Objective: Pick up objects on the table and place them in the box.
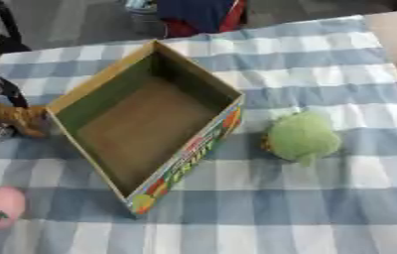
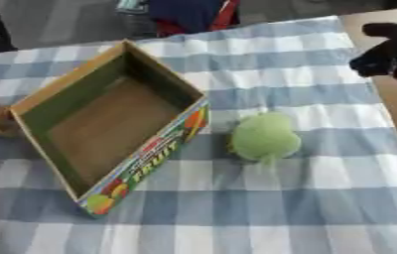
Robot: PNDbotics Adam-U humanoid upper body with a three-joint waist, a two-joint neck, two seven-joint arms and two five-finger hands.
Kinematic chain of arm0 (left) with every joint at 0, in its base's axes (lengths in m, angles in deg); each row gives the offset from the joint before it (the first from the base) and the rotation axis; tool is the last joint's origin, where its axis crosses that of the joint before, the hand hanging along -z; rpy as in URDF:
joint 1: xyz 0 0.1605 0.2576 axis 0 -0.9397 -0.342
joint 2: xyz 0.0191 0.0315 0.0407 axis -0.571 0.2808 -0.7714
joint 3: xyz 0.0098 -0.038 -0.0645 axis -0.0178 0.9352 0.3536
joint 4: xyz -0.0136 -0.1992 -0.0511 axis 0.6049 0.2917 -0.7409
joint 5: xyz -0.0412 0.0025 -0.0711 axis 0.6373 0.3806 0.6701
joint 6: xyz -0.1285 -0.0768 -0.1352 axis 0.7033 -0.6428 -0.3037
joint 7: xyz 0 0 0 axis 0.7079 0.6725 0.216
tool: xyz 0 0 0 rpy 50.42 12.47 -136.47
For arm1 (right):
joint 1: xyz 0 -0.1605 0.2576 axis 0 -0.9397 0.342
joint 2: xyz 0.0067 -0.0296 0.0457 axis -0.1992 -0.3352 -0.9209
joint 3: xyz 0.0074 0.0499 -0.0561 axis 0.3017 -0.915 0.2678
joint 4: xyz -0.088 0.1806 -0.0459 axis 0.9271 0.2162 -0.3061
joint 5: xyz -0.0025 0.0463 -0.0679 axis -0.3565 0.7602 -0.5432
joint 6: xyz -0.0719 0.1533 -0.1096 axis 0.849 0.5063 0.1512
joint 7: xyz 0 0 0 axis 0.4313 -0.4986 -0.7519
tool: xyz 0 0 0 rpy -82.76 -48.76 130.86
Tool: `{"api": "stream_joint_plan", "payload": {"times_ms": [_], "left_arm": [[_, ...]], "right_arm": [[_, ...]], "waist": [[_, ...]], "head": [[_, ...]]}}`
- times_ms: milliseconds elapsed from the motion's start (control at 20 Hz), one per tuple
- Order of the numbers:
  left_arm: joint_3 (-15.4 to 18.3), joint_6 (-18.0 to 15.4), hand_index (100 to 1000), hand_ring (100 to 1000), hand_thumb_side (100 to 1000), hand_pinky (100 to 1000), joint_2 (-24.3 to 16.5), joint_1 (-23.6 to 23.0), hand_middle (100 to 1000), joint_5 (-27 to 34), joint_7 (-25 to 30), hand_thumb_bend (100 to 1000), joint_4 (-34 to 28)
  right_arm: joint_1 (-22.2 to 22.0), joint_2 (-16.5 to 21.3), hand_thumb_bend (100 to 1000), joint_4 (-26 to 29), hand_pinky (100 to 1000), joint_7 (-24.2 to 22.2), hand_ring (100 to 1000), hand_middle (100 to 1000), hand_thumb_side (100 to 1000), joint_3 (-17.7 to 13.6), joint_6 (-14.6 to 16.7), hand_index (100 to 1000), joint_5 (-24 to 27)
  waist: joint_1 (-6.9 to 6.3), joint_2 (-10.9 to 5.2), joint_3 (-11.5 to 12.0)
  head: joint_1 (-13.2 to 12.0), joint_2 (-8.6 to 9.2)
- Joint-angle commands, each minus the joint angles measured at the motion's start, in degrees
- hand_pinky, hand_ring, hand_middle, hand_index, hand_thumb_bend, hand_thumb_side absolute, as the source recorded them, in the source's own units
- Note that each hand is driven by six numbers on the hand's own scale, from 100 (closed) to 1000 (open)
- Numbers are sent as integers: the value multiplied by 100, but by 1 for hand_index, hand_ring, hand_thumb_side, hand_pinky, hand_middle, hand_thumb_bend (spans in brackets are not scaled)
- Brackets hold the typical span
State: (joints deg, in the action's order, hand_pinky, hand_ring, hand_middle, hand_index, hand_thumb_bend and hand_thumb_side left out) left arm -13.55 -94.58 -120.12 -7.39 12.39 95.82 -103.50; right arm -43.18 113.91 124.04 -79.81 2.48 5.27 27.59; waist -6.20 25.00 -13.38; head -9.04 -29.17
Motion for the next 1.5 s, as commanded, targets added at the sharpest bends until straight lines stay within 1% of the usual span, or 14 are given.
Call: {"api": "stream_joint_plan", "payload": {"times_ms": [50, 150, 200, 250, 300, 450, 500, 550, 600, 650, 700, 800, 1100, 1500], "left_arm": [[32, -1182, 596, 646, 161, 382, -170, 58, 489, -9, 1248, 100, -10], [22, -1150, 575, 628, 139, 366, -170, 56, 473, 34, 1258, 100, -15], [19, -1137, 550, 612, 196, 353, -173, 55, 454, 60, 1260, 100, -25], [17, -1125, 548, 611, 203, 352, -177, 53, 452, 91, 1257, 100, -44], [21, -1113, 526, 596, 255, 343, -184, 53, 430, 129, 1244, 100, -69], [52, -1057, 500, 576, 301, 327, -222, 55, 402, 234, 1134, 100, -174], [73, -1024, 460, 546, 322, 299, -246, 58, 366, 260, 1052, 100, -224], [91, -978, 441, 534, 326, 292, -272, 52, 349, 255, 936, 100, -288], [104, -931, 388, 497, 343, 267, -294, 43, 299, 227, 799, 100, -349], [119, -876, 373, 487, 346, 259, -315, 31, 286, 179, 630, 100, -407], [134, -805, 317, 454, 357, 230, -343, 20, 236, 94, 429, 100, -469], [135, -676, 293, 432, 357, 220, -376, -16, 209, -141, 3, 100, -557], [109, -563, 250, 390, 356, 201, -418, -41, 163, -584, -992, 100, -590], [67, -537, 235, 374, 341, 196, -351, 158, 144, -528, -1737, 100, -897]], "right_arm": [[84, 156, 100, 79, 748, 34, 738, 579, 1000, -57, -1, 897, 44], [72, 151, 100, 76, 748, 38, 738, 580, 1000, -61, -5, 897, 44], [65, 149, 100, 74, 748, 41, 738, 579, 1000, -64, -7, 897, 43], [57, 147, 100, 73, 748, 44, 738, 579, 1000, -67, -8, 897, 43], [48, 145, 100, 70, 748, 47, 738, 579, 1000, -71, -10, 897, 42], [16, 129, 100, 64, 748, 53, 738, 579, 1000, -79, -16, 897, 43], [3, 122, 100, 62, 748, 55, 738, 579, 1000, -82, -20, 897, 45], [-9, 114, 100, 62, 748, 58, 738, 579, 1000, -85, -22, 897, 48], [-20, 104, 100, 62, 748, 62, 738, 579, 1000, -88, -25, 897, 53], [-30, 92, 100, 63, 748, 67, 738, 579, 1000, -92, -29, 897, 59], [-41, 79, 100, 65, 748, 73, 738, 579, 1000, -95, -33, 897, 66], [-52, 51, 100, 73, 747, 86, 738, 579, 1000, -98, -40, 897, 84], [-95, -50, 100, 97, 747, 120, 738, 579, 1000, -106, -72, 897, 139], [-135, -177, 100, 147, 746, 144, 738, 580, 1000, -89, -113, 897, 217]], "waist": [[24, -127, 7], [26, -137, 13], [30, -146, 17], [35, -155, 22], [39, -167, 30], [53, -211, 61], [60, -232, 75], [67, -251, 86], [76, -273, 98], [85, -295, 110], [95, -321, 121], [111, -367, 136], [163, -517, 166], [217, -698, 195]], "head": [[-17, 22], [-5, 14], [2, 8], [8, 1], [16, -9], [48, -41], [61, -59], [69, -73], [72, -90], [70, -107], [63, -125], [35, -148], [-120, -179], [-204, -204]]}}
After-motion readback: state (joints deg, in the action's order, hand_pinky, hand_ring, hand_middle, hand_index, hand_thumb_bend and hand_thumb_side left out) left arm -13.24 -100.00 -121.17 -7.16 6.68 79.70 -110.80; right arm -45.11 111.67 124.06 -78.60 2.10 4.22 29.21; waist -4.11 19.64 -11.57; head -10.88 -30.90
